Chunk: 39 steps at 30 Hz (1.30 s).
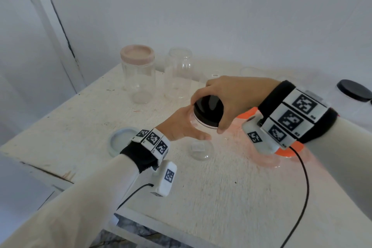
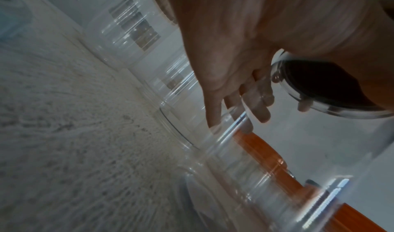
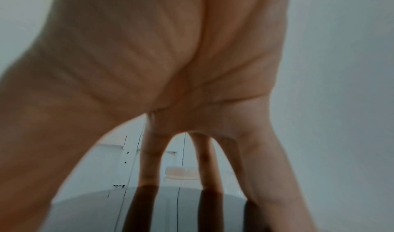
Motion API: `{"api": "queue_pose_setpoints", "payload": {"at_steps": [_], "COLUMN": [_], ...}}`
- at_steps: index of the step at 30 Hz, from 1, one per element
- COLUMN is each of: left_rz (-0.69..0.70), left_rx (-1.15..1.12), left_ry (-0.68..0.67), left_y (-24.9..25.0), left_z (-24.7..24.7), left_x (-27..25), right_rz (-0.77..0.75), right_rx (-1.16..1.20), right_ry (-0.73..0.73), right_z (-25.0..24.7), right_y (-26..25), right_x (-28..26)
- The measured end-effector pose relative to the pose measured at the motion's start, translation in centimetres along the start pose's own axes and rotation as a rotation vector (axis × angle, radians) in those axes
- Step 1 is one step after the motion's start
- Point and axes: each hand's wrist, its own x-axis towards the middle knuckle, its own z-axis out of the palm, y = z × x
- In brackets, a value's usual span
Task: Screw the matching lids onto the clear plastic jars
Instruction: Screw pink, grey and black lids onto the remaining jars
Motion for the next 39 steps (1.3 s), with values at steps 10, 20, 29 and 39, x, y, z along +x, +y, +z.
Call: {"api": "queue_pose_setpoints", "payload": {"at_steps": [10, 20, 29, 39], "left_rz": [0.032, 0.033, -0.012, 0.028], "left_rx": [-0.063, -0.044, 0.004, -0.04], "left_ry": [0.072, 0.064, -0.013, 0.091], "left_y": [0.3, 0.3, 0.4, 0.4], "left_z": [0.9, 0.9, 0.2, 1.5], "left_x": [-0.5, -0.6, -0.4, -0.9], "right_rz": [0.119, 0.187, 0.012, 0.225], "right_rx": [0.102, -0.012, 0.02, 0.082], "right_ry": [0.105, 0.13, 0.049, 0.273], "right_z": [0.6, 1.1, 0.0, 1.6], "right_y": [-0.7, -1.0, -0.2, -1.8], "right_x": [-0.1, -0.7, -0.4, -0.7]}}
